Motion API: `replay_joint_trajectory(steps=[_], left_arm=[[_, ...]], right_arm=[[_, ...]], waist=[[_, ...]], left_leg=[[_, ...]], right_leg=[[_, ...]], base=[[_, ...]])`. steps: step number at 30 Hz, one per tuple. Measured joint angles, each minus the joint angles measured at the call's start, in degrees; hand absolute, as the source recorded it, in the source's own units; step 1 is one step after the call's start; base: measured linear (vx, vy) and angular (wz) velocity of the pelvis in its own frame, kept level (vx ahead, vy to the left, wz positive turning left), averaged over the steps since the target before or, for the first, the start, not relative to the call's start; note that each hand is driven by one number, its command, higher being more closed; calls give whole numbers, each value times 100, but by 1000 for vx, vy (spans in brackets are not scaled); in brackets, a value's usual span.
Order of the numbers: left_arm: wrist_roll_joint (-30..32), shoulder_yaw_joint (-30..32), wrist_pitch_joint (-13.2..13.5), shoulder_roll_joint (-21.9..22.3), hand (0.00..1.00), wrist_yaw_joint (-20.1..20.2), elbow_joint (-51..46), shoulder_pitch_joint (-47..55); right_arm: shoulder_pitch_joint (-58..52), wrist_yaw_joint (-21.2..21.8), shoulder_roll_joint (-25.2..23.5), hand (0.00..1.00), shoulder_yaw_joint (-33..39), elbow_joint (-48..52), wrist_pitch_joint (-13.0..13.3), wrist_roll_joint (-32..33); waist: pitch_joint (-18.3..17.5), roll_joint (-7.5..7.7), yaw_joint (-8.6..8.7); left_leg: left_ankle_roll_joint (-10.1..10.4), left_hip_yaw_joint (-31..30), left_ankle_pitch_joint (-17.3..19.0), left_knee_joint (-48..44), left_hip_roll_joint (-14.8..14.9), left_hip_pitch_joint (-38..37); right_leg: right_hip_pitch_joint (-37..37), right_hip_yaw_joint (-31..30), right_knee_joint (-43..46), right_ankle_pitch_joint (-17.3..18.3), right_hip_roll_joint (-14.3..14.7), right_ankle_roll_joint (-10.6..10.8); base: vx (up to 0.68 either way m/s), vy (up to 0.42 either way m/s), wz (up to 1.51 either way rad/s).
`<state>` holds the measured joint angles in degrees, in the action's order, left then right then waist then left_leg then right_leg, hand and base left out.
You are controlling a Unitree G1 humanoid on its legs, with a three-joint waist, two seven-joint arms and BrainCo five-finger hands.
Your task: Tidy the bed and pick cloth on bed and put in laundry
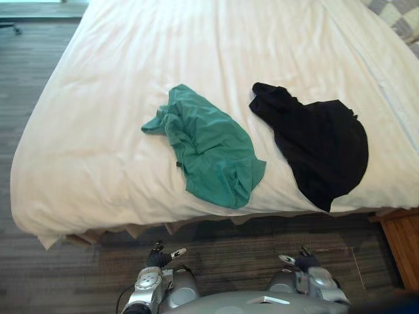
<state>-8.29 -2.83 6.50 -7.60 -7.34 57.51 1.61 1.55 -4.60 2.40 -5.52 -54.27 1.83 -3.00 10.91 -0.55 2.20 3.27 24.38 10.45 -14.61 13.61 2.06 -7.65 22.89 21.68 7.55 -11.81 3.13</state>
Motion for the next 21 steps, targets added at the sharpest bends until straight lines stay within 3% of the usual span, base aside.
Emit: replay_joint_trajectory(steps=[2, 3, 4, 6, 10, 12, 21], left_arm=[[17, -173, -14, 108, 0, 5, -2, -161], [46, -165, -28, 232, 0, 21, 14, -261], [63, -169, -41, 349, 0, 41, -4, -269], [98, -164, -93, 476, 0, 69, 8, -210], [108, -153, -117, 494, 0, 62, 6, -146], [99, -92, -120, 502, 0, 63, 5, -132], [68, 1165, -226, 522, 0, -19, 227, 84]], right_arm=[[-15, 22, -168, 0, -171, 162, 85, -64], [0, 39, -197, 0, -187, 138, 110, -65], [-20, 44, -202, 0, -198, 86, 106, -65], [25, 43, -203, 0, -243, 64, 117, -68], [32, 22, -225, 0, -174, -135, 106, -67], [32, -26, -213, 0, -73, -204, 99, -61], [-63, -256, -213, 0, 1668, -477, 82, 529]], waist=[[31, -31, 31], [101, -61, 24], [152, -158, 15], [162, -191, 30], [104, -1, 0], [100, 0, 8], [48, -7, -6]], left_leg=[[-23, 9, -165, 414, -299, -224], [-17, 17, -200, 579, -431, -403], [4, 28, -283, 661, -472, -484], [47, 21, -369, 821, -524, -643], [151, 36, -593, 1131, -571, -817], [180, 48, -614, 1257, -566, -879], [170, 56, -635, 1274, -698, -1035]], right_leg=[[123, -586, -506, 238, 542, -81], [355, -641, -763, 241, 574, -236], [413, -698, -777, 185, 551, -235], [510, -743, -833, 193, 551, -231], [632, -798, -1038, 185, 609, -228], [704, -812, -1224, 83, 670, -215], [1313, -846, -2279, -497, 674, -95]], base=[[95, 85, 8], [95, 71, 8], [81, 57, -6], [77, 12, -5], [47, -42, -4], [22, -11, -9], [-12, 27, -3]])
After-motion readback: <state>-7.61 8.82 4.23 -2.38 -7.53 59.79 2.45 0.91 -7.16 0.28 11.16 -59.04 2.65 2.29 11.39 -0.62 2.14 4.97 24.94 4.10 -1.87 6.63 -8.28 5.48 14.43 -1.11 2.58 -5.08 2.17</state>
